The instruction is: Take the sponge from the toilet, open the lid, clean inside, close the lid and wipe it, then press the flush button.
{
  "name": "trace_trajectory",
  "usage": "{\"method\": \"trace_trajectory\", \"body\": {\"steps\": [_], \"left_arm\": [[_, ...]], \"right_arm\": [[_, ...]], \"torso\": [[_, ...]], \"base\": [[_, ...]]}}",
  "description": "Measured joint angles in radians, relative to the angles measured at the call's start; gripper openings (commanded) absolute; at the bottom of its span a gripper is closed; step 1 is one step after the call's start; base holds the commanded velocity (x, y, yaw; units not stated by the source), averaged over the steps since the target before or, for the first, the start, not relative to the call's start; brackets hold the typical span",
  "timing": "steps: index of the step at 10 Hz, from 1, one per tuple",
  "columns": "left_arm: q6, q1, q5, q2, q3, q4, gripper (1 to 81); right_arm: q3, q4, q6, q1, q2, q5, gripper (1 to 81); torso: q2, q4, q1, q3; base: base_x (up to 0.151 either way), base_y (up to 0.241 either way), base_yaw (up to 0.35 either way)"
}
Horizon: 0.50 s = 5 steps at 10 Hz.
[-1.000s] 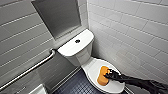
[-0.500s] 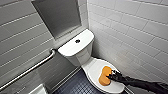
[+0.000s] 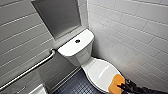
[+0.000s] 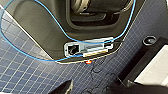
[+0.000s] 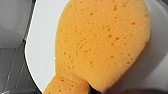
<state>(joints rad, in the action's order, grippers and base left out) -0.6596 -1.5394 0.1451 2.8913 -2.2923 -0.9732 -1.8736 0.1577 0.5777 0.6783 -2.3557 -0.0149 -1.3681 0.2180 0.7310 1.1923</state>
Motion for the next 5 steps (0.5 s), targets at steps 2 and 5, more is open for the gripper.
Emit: {"method": "trace_trajectory", "body": {"steps": [2,5], "left_arm": [[0.0,-0.002,0.001,-0.005,0.001,0.0,81.1],[0.0,-0.002,0.0,-0.005,0.001,0.0,81.1]], "right_arm": [[0.047,-0.003,0.0,0.11,0.068,-0.091,1.0],[0.054,-0.003,0.0,0.318,0.139,-0.144,1.0]], "torso": [[0.0,0.0,0.0,0.0],[0.0,0.0,0.0,0.0]], "base": [[0.0,0.0,0.0],[0.0,0.0,0.0]]}}
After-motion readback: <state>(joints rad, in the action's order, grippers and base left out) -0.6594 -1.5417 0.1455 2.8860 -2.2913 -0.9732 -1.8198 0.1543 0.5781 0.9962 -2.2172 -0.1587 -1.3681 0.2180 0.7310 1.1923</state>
